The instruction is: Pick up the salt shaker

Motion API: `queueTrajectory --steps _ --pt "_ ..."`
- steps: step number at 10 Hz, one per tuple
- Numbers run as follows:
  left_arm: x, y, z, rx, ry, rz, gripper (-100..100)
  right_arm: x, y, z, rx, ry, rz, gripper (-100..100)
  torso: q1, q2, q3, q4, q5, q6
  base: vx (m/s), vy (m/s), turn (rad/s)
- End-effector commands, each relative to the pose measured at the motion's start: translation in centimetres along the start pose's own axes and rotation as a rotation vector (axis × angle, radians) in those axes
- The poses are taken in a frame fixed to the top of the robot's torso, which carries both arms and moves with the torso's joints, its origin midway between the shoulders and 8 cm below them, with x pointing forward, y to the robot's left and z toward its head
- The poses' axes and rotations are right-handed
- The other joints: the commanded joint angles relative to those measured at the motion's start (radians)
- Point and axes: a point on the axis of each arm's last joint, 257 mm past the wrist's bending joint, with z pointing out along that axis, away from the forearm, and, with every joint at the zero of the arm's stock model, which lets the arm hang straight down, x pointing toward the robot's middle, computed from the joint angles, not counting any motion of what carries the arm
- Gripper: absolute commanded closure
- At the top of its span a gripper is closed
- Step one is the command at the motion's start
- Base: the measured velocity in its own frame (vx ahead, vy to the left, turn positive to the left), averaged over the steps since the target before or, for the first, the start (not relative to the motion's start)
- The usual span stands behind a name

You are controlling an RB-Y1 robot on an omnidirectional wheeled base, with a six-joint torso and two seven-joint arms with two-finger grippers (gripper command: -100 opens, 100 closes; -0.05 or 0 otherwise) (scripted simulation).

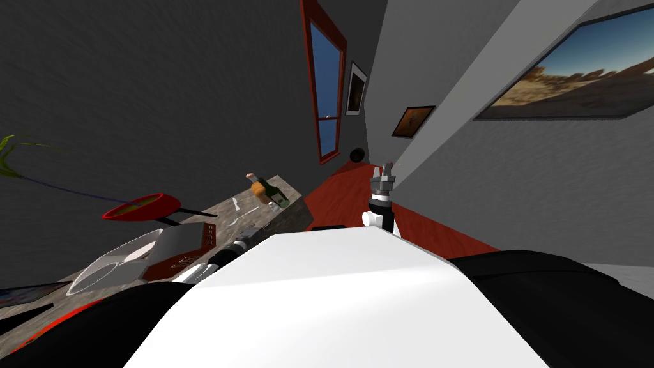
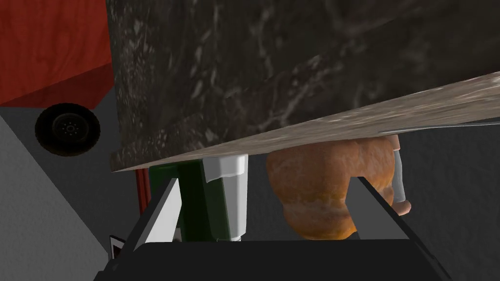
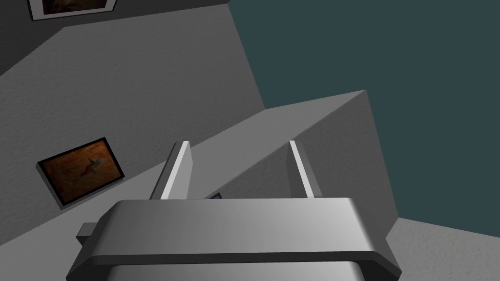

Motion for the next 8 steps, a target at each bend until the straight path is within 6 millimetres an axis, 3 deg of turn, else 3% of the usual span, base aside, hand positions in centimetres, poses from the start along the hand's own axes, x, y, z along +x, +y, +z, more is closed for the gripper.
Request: queueTrajectory --steps 1,3,4,5,8 --pt "-1.3 -0.7 0.2 0.039 -0.014 -0.002 -100 0.0 0.0 0.0 0.0 0.0 0.0 0 0.0 0.0 0.0 0.0 0.0 0.0 0.145 0.0 -0.116" --pt "-1.6 -0.8 0.3 0.044 -0.017 0.0 -100 0.0 0.0 0.0 0.0 0.0 0.0 0 0.001 0.0 0.0 0.0 0.0 0.0 0.103 -0.002 -0.079" --pt "-1.7 -0.8 0.3 0.047 -0.019 -0.003 0 0.0 0.0 0.0 0.0 0.0 0.0 0 0.001 0.005 0.002 0.001 0.0 -0.001 0.013 0.0 0.004" --pt "-1.4 -0.2 0.8 0.03 -0.021 -0.013 -100 0.0 0.0 0.0 0.0 0.0 0.0 0 0.001 0.008 0.005 0.002 0.0 -0.001 -0.003 -0.007 -0.139" --pt "-1.3 0.2 1.2 0.02 -0.023 -0.021 -100 0.0 0.0 0.0 0.0 0.0 0.0 0 0.001 0.012 0.007 0.003 0.0 -0.001 -0.012 -0.004 -0.08"
